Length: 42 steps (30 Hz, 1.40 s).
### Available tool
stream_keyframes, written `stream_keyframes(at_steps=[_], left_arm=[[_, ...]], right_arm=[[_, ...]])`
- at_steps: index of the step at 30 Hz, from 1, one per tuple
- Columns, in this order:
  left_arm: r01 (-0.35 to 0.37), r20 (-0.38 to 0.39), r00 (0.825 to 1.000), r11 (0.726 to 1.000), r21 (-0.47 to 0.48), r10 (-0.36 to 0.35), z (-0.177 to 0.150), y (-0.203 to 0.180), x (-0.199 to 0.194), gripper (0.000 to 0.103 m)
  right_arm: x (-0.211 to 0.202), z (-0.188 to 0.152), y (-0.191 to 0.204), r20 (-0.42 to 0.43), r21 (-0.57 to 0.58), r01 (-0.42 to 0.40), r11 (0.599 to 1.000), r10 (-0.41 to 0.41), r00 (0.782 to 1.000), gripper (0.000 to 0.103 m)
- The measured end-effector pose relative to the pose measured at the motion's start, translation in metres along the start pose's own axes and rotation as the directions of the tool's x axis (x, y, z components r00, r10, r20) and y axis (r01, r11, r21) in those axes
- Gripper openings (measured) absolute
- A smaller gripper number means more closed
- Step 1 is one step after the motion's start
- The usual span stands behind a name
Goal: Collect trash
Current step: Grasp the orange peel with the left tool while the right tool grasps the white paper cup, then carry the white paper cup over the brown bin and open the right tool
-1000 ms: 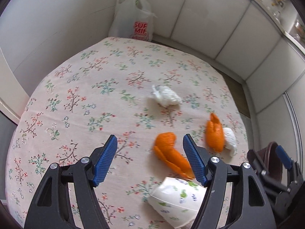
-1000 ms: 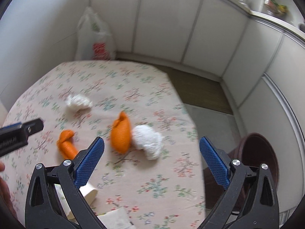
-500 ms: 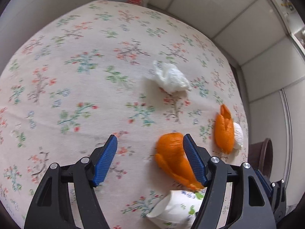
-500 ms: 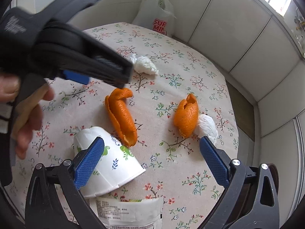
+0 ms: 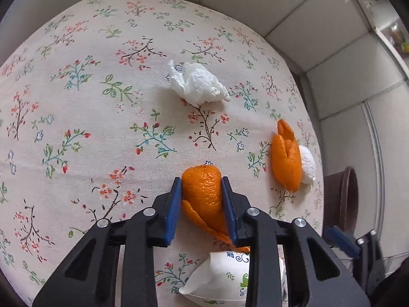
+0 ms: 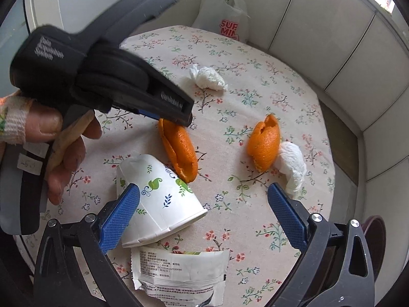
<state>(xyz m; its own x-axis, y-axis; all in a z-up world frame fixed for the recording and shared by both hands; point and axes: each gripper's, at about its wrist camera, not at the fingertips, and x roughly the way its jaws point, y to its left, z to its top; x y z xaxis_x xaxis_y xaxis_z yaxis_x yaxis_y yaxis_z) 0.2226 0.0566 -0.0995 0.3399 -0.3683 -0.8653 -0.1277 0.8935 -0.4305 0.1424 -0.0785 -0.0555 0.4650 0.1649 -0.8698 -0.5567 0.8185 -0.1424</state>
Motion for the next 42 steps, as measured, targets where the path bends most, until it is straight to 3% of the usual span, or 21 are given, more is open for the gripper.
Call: stream_keyframes(at_steps=[4, 11, 15, 17, 20, 26, 42], left_arm=[[0.025, 0.083, 0.996, 0.998, -0.057, -0.02, 0.006, 0.009, -0.027, 0.029], [-0.003, 0.275, 0.961, 0.999, -0.05, 0.017, 0.011, 0.011, -0.105, 0.029], [-0.018, 0.326, 0.944, 0.998, -0.067, 0.039, 0.01, 0.02, -0.13, 0.029], [-0.023, 0.345, 0.937, 0.996, -0.081, 0.049, 0.008, 0.026, -0.138, 0.029], [-0.027, 0.358, 0.931, 0.994, -0.104, 0.063, 0.004, 0.038, -0.146, 0.029], [-0.034, 0.363, 0.929, 0.991, -0.129, 0.079, -0.001, 0.048, -0.152, 0.029], [-0.062, 0.368, 0.924, 0.991, -0.118, 0.101, -0.007, 0.036, -0.149, 0.029]], right_arm=[[0.011, 0.001, 0.007, -0.02, -0.023, -0.03, 0.999, 0.03, 0.999, 0.096], [0.025, 0.0, 0.038, -0.06, -0.151, -0.07, 0.986, 0.061, 0.996, 0.096], [0.033, -0.002, 0.056, -0.084, -0.21, -0.081, 0.974, 0.065, 0.994, 0.096], [0.039, -0.004, 0.064, -0.099, -0.246, -0.085, 0.966, 0.062, 0.993, 0.089], [0.039, -0.004, 0.066, -0.101, -0.24, -0.13, 0.962, 0.108, 0.989, 0.077], [0.033, -0.002, 0.061, -0.088, -0.202, -0.157, 0.967, 0.142, 0.986, 0.068], [-0.011, 0.015, 0.03, 0.074, -0.102, -0.085, 0.991, 0.092, 0.993, 0.067]])
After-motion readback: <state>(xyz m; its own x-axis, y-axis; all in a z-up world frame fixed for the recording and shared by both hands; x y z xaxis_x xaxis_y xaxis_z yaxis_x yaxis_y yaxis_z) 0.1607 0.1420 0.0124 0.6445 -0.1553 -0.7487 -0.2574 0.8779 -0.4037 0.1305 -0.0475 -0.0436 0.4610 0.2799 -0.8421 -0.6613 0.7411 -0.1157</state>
